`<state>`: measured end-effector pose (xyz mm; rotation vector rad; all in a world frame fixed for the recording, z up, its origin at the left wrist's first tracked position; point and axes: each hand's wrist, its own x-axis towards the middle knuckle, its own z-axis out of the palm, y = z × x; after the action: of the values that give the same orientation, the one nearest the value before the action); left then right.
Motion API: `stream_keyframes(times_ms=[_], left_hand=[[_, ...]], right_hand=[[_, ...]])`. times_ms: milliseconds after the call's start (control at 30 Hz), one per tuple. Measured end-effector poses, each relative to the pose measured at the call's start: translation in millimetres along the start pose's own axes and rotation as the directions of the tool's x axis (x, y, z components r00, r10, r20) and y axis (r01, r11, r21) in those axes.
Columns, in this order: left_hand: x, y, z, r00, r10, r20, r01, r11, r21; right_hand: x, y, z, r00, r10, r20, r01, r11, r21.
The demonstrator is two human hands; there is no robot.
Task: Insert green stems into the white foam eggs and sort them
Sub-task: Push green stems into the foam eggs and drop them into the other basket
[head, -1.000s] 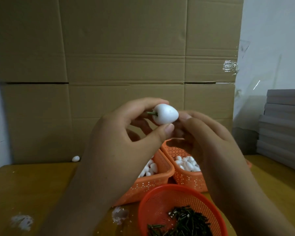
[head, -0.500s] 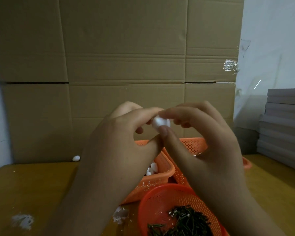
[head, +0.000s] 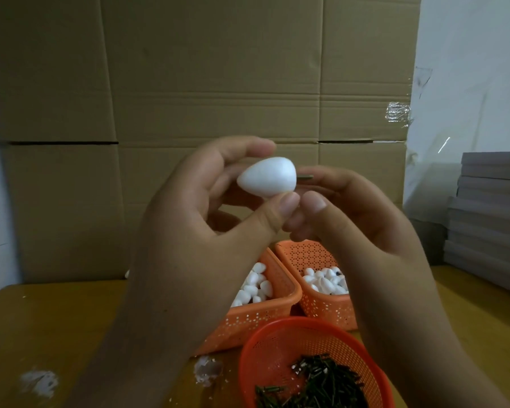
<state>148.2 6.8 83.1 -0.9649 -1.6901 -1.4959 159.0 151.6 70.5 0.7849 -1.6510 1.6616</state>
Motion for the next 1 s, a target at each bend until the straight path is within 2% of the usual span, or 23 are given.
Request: stream_keyframes(times_ms=[167,300,467,1000], left_hand=[[0.0,-0.8,-0.3,1.0,-0.015,0.015,0.016,1.0,-0.026],[1.5,-1.3,-0.3,1.0,0.032,0.0,-0.031,0.993,0.116],[1.0,-0.3,1.0,0.992,0.12,-0.029,-0.105,0.94,0.325],[1.0,3.8,-0.3,0.986,0.163,-0.026,-0.146,0.937,0.317]], right_hand=[[-2.0,-2.7,0.8,0.998,-0.065,-0.025,0.064,0.997,-0.048],[-3.7,-4.0,1.7,0.989,-0.139,-0.056,0.132,0.985,-0.107],[-4.6,-1.7,2.1,0.987,-0.141,-0.074,0.132,0.985,-0.112],[-3.9,-1.6,2.9,0.988,-0.143,-0.063,0.136,0.986,-0.097]])
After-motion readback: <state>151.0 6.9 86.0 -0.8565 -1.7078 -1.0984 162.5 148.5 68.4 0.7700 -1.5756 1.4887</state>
